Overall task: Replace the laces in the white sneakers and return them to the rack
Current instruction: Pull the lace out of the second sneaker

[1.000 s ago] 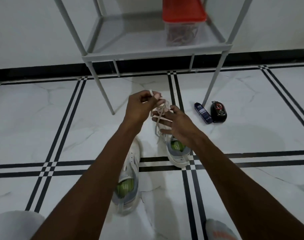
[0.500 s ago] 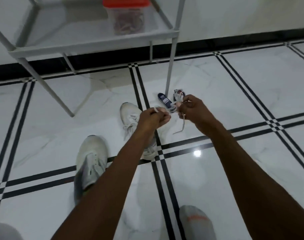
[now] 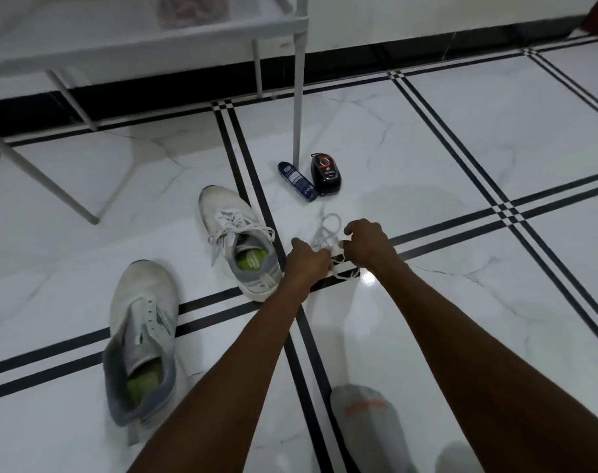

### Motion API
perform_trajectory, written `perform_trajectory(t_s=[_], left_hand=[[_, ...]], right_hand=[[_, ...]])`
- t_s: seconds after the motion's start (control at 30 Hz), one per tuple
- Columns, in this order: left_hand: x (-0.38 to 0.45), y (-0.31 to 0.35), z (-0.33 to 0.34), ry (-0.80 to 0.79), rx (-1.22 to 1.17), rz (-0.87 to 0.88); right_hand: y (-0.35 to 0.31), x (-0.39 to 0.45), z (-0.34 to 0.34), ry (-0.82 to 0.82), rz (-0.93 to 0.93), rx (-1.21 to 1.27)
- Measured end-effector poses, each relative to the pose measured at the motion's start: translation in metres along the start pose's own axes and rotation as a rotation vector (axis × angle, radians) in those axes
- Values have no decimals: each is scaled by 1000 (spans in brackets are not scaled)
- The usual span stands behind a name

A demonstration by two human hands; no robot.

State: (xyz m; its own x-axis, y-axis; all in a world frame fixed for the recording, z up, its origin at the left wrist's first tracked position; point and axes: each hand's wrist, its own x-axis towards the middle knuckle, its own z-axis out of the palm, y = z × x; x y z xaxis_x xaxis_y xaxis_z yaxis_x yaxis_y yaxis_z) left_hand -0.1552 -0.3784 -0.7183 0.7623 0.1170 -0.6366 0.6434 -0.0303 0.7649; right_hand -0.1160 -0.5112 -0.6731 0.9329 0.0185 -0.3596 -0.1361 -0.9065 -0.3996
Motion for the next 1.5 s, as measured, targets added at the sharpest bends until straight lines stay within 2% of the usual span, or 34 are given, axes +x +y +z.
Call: perform_trajectory(t_s=[0.1, 0.23, 0.3, 0.37, 0.4, 0.47, 0.53, 0.63, 0.7, 0.87, 1.03, 1.13, 1.27, 1.33, 1.43, 1.5], left_hand=[[-10, 7, -18, 23, 41, 91], [-52, 27, -53, 138, 126, 326], [-69, 29, -76, 319, 135, 444], [-79, 23, -106, 585, 231, 528], [-83, 18, -121, 691, 266, 550], [-89, 4, -144, 793, 324, 534], [-95, -13, -167, 839, 481, 354], [-108, -34, -196, 747, 812, -50], [-113, -53, -216, 643, 832, -146], [-101, -80, -254, 602, 686, -20], [-103, -66, -284, 648, 831, 6], [-99, -61, -279, 719, 790, 243], [-79, -54, -250, 538, 622, 654], [-73, -47, -238, 475, 569, 686], [-68, -42, -229, 430, 547, 649], [-66, -41, -228, 439, 554, 601]], right_hand=[[-13, -5, -6, 88, -7, 36], [-49, -17, 2, -33, -218, 215], [-67, -20, 13, -73, -252, 284], [-84, -21, 24, -144, -253, 314], [-93, -22, 28, -180, -257, 303], [-103, -19, 35, -225, -290, 255], [-112, -15, 46, -260, -316, 183], [-117, -10, 57, -285, -322, 146], [-124, -14, 65, -288, -335, 154], [-133, -32, 85, -275, -377, 199], [-134, -54, 103, -283, -393, 308], [-134, -63, 111, -283, -387, 354], [-140, -62, 101, -340, -382, 465], [-145, -52, 96, -302, -459, 452], [-151, -37, 99, -204, -578, 366], [-153, -32, 102, -204, -610, 281]])
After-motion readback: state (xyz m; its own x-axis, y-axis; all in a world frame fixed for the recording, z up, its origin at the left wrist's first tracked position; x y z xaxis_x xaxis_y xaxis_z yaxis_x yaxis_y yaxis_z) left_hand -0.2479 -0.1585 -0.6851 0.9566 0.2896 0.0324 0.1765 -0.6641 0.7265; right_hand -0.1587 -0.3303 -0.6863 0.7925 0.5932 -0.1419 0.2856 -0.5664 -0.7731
